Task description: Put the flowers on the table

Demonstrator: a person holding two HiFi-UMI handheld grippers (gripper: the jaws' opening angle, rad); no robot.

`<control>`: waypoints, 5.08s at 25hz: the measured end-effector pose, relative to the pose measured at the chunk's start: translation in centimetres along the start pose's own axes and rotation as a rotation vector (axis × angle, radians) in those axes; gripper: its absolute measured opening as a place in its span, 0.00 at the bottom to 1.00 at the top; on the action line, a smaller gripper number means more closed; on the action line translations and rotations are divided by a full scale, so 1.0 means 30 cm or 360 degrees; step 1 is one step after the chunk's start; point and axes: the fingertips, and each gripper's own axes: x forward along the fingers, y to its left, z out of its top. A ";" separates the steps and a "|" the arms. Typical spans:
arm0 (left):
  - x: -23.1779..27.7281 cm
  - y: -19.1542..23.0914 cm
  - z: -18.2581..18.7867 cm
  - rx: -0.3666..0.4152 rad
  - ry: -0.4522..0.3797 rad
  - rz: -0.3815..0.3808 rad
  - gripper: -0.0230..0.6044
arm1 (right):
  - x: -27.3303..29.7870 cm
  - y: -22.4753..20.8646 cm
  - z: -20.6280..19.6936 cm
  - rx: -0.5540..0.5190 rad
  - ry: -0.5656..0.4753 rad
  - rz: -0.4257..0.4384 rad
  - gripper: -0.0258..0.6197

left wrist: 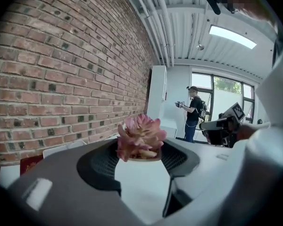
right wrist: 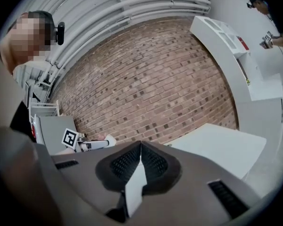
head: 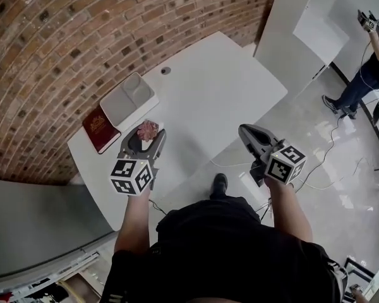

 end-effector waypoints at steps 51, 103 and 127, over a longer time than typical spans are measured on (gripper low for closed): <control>0.855 0.169 -0.624 -0.0061 0.0648 -0.0261 0.47 | 0.457 -0.414 -0.251 0.0209 0.0465 -0.0061 0.06; 0.427 0.161 0.164 0.0029 -0.0085 -0.0045 0.26 | 0.331 -0.286 0.180 -0.0033 0.0047 0.0097 0.06; 0.312 0.190 0.247 0.0151 -0.0134 0.0151 0.05 | 0.299 -0.209 0.317 -0.0310 -0.0108 0.0108 0.06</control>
